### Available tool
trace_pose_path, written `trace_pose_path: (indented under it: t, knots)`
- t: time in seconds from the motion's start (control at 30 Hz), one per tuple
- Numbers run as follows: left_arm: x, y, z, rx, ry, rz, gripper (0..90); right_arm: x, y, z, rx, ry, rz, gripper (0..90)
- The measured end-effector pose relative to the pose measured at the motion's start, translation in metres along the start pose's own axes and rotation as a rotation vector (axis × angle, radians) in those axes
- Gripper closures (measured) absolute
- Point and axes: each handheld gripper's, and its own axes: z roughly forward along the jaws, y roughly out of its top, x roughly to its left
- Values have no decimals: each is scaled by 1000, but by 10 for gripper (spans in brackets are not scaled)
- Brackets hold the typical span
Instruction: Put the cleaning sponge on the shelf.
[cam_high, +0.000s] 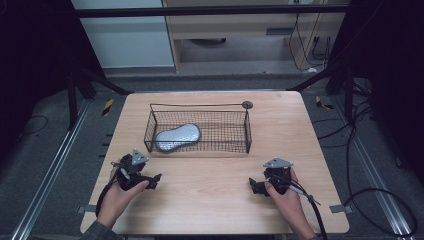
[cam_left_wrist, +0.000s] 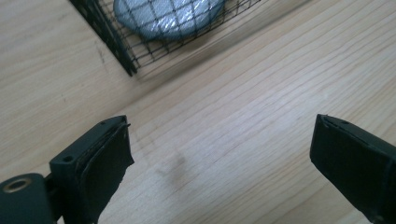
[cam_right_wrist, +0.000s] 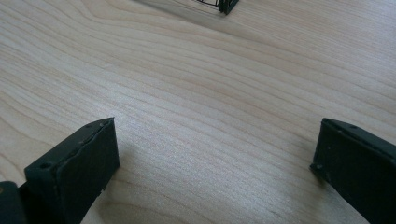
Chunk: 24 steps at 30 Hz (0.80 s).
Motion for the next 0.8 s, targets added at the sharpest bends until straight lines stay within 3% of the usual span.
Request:
trace_pose_path:
  t: [0.8]
  knots:
    - [31, -20, 30, 1, 11, -97, 29, 0, 0, 0, 0, 0, 0, 4]
